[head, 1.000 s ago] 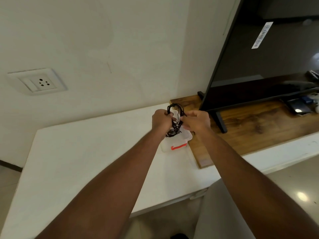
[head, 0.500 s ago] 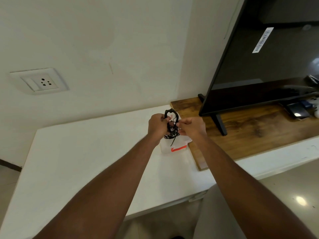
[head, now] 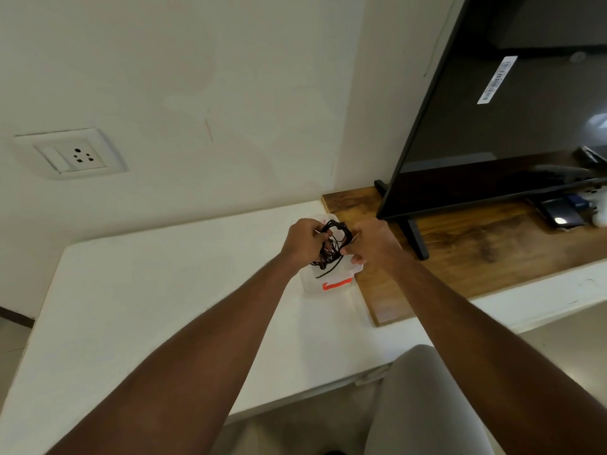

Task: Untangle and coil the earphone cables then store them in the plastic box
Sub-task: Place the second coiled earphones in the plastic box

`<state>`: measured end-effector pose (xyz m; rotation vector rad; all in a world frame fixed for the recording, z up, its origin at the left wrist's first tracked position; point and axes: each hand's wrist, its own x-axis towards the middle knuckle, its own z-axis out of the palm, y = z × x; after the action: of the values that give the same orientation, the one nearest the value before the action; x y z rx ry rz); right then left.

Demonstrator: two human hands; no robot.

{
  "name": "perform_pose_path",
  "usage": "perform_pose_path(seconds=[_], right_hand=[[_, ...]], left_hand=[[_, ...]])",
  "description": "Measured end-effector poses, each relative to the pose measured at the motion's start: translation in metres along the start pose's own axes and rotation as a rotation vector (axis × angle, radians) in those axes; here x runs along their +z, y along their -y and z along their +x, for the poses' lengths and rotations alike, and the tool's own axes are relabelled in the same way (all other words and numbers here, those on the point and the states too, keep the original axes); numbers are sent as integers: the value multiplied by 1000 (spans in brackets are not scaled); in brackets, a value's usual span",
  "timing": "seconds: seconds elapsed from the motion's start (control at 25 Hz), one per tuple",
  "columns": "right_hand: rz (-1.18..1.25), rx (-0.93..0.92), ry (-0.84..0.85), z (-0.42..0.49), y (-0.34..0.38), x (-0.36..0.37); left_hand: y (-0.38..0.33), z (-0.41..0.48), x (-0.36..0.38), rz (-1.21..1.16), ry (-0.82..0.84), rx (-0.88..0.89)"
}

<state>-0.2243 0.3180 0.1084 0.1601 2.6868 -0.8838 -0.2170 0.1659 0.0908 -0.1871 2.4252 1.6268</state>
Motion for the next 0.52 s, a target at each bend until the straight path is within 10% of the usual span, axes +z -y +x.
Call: perform_pose_path(seconds=[0.32,0.52], right_hand=[[-598,-49,-30,-2,-4,10],[-512,-102,159,5,-1,-4]], left_hand=[[-2,2,12,217,41,-160],[-13,1,17,319,221,-252]])
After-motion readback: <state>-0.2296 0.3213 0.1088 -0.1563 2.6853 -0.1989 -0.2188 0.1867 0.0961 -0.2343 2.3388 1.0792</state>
